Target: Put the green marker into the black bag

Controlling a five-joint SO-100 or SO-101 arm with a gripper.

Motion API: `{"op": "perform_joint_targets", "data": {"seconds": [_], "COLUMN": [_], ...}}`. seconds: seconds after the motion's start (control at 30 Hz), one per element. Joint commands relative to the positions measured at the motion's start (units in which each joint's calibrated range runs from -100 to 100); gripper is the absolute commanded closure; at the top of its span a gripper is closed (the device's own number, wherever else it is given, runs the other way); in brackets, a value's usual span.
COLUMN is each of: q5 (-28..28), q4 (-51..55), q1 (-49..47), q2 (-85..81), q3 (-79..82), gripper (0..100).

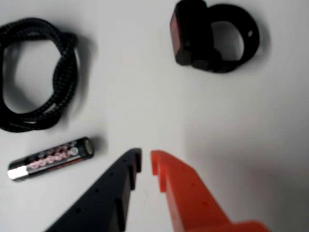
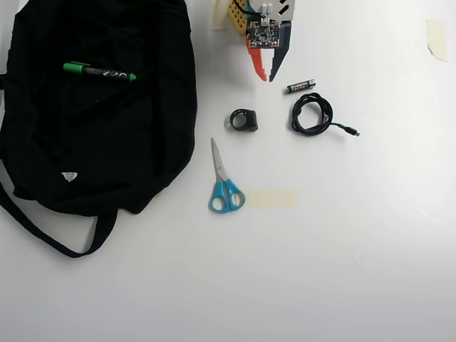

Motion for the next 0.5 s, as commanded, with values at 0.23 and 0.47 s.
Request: {"op": "perform_joint_targets", "data": {"seconds": [0.23, 0.47], "q5": [0.3, -0.1], "q4": [0.2, 0.2], "q1": [-2.3, -2.3], "q2": [-5.3, -5.3], "q3": [7.6, 11.1], "gripper": [98, 98]}}
